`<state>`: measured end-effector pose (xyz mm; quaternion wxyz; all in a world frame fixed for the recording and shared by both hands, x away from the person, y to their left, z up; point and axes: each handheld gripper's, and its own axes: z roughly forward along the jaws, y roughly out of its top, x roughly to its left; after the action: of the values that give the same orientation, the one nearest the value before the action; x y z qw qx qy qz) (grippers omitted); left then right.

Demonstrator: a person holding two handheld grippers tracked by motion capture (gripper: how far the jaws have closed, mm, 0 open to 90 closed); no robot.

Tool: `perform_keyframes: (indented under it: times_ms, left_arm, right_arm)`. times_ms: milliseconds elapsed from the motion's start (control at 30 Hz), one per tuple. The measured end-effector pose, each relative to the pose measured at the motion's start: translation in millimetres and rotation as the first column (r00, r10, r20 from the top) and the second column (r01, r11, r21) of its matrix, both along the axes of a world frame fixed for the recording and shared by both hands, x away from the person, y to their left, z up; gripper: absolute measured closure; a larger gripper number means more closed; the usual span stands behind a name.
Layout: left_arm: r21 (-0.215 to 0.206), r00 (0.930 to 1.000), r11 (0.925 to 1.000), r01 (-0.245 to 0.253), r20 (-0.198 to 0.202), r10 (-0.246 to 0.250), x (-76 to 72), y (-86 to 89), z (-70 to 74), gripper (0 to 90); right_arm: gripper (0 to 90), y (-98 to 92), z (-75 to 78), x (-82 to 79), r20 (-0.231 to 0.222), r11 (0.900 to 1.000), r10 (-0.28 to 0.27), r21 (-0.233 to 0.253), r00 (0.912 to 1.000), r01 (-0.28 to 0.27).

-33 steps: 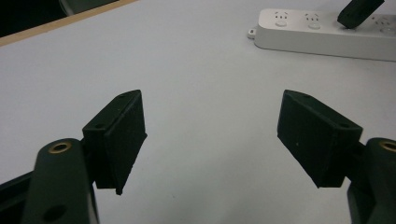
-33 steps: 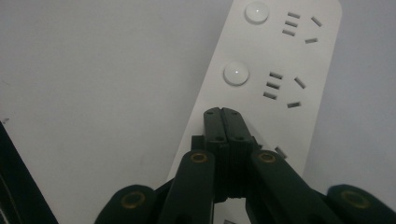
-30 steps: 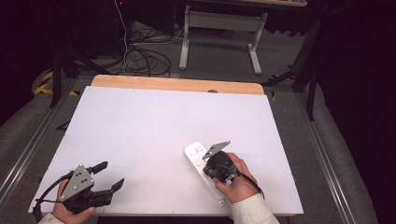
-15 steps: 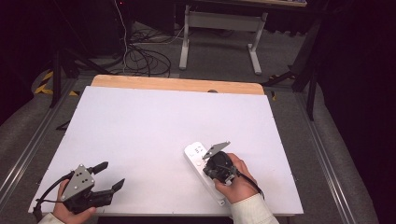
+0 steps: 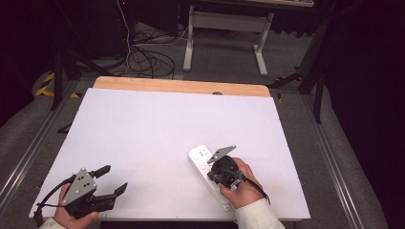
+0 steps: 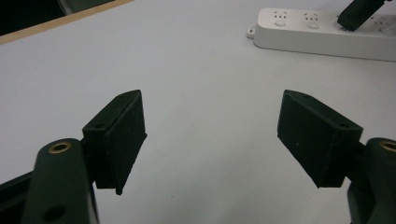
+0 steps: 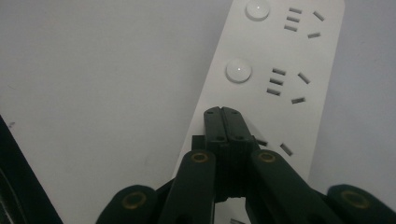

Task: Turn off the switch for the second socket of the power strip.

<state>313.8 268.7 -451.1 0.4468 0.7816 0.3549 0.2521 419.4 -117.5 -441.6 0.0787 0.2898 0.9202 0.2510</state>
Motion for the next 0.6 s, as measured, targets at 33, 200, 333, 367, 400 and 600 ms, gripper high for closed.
perform_keyframes:
  times_ms: [33,200,333,367,400,600]
  left_arm:
    - [0.001,1.0,1.0,0.001,0.001,-0.001,0.0,0.0,0.1,24.4]
    - [0.0,1.0,1.0,0.002,0.0,-0.002,0.5,0.6,0.3,24.3]
    - [-0.003,1.0,1.0,0.002,0.0,-0.002,0.7,1.1,0.3,24.4]
    - [-0.001,1.0,1.0,0.004,0.0,-0.004,0.8,1.1,0.3,24.3]
    - [0.0,1.0,1.0,0.004,0.0,-0.004,0.7,0.9,0.3,24.3]
    - [-0.003,1.0,1.0,0.002,0.0,-0.002,0.1,0.2,0.5,24.3]
  right_arm:
    - [90.0,-0.5,0.1,0.0,-0.004,1.0,-0.009,0.008,1.0,0.009]
    - [90.0,0.2,4.5,-5.4,0.049,0.999,0.03,0.015,0.9983,-0.031]
    - [90.0,-4.3,16.8,-10.6,0.097,0.994,0.046,0.092,0.9942,-0.055]
    - [90.0,-7.1,25.4,-14.1,0.116,0.992,0.035,0.115,0.9926,-0.049]
    - [90.0,-7.9,27.8,-15.3,0.124,0.991,0.035,0.124,0.9917,-0.051]
    - [90.0,-8.4,31.5,-18.3,0.142,0.99,0.031,0.129,0.9893,-0.05]
